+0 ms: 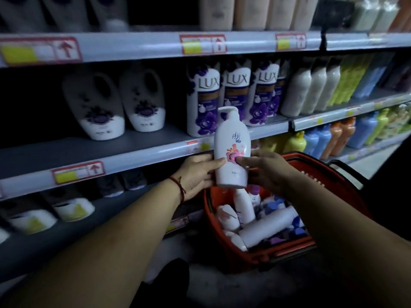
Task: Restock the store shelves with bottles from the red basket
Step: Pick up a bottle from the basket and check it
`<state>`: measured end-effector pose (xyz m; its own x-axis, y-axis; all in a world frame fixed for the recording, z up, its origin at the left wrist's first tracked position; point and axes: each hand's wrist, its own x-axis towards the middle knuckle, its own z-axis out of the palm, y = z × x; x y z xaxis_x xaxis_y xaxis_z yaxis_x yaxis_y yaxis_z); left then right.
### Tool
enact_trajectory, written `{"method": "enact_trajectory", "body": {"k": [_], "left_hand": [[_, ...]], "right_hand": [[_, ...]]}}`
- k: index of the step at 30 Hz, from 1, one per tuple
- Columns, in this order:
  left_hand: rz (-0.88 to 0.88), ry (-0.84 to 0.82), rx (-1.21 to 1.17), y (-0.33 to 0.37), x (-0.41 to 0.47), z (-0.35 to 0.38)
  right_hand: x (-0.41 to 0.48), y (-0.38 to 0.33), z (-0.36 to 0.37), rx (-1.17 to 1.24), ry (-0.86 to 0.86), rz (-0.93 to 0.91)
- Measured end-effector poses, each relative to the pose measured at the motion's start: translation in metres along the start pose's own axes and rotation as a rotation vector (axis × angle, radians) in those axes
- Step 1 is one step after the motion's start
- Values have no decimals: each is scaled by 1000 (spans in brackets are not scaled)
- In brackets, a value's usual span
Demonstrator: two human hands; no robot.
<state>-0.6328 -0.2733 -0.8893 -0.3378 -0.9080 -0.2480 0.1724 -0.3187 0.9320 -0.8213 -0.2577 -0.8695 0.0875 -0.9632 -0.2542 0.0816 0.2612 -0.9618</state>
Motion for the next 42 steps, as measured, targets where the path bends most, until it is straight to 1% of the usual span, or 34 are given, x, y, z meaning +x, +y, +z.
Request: {"method": "enact_trajectory", "body": {"k": [4,8,10,14,20,24,28,32,36,40,42], "left_hand": [[75,72,-33,5,-42,-29],[153,213,-76,9,-78,-65],[169,277,-72,12,-94,-83],[193,391,-85,17,-123,-113],[214,460,-80,18,-172,-161],[243,505,-47,28,-207,-192],[273,540,-5,52,-253,-219],[320,550,59,87,-302,-244],[427,640,94,118,-337,-268],[513,694,145,159,-369,-294],[581,737,181,185,-378,-310]], "right_hand": [[-4,-6,35,-35,-153,-39],[-1,-6,87,-57,-294,-83],[3,-3,113,-59,-333,-99],[5,1,163,-35,-335,-98],[-7,15,228,-102,-383,-150],[-21,11,271,-151,-425,-188],[-39,-11,315,-239,-504,-201],[-62,-41,366,-295,-524,-302],[-80,-70,420,-266,-537,-350],[-94,-105,475,-250,-562,-404],[-94,-124,505,-252,-539,-448]]}}
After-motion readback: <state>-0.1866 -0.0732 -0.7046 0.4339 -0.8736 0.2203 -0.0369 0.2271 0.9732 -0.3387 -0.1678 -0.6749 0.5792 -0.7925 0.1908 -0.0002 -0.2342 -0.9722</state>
